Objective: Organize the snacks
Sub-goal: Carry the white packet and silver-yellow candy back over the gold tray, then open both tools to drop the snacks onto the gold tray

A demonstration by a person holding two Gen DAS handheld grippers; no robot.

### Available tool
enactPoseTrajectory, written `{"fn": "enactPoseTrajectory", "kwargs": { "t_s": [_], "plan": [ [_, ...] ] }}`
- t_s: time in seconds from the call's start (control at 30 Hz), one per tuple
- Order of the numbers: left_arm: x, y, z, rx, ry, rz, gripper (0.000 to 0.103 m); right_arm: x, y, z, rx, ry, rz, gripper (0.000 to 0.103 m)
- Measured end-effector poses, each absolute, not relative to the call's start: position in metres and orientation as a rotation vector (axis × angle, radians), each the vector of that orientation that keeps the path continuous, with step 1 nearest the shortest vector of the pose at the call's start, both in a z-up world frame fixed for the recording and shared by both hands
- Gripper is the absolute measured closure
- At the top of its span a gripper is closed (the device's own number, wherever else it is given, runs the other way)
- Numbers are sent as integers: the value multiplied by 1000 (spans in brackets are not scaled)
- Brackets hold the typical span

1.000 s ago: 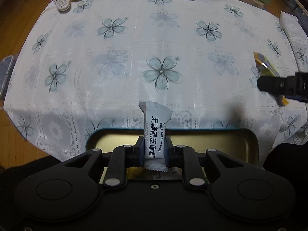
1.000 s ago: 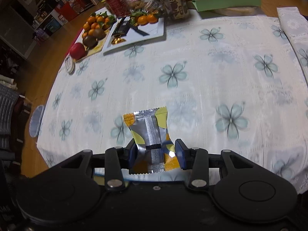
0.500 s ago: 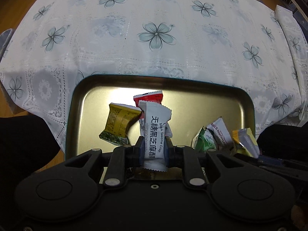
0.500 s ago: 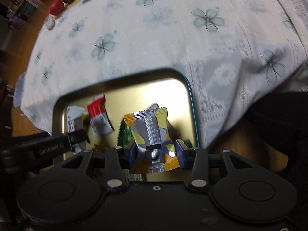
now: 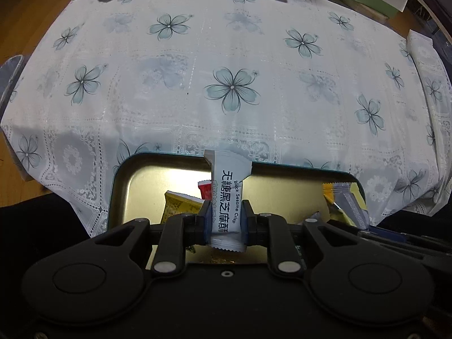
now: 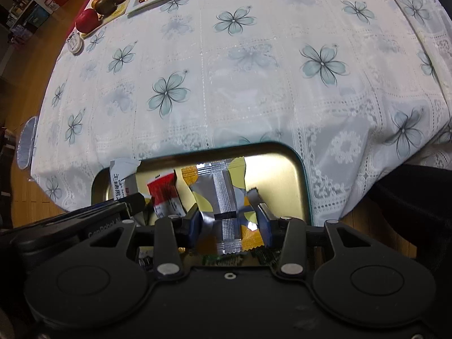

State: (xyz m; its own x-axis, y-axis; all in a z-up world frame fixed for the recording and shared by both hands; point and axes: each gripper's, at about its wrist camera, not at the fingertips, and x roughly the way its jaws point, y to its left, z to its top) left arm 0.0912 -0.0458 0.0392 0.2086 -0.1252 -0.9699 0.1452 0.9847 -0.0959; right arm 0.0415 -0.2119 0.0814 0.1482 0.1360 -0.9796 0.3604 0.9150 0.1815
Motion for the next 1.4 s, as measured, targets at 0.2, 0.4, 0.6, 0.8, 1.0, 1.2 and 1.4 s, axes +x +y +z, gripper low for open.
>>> {"fn": "enactPoseTrajectory", "kwargs": {
  "t_s": [0.2,0.4,0.6,0.8,1.0,1.2,1.4],
  "plan": [
    [103,-45,30,7,1394,-194,76,56,-207,67,419,1464,-182,59],
    [109,-42,28,-2,1389,-186,66,62,-206,62,439,1465,-188,57],
    [107,-36,30,-9,1373,-172,59,60,-210,61,476,1473,-167,57],
    [88,-33,30,13,1348,-148,59,42,-204,66,412,1460,-169,57],
    [63,-29,31,47,1320,-118,59,13,-198,72,357,1435,-162,57],
    [38,-23,31,64,1294,-91,59,-15,-196,76,329,1408,-159,58],
    [12,-23,30,92,1263,-85,59,-41,-192,80,303,1369,-169,58]
  ]
}}
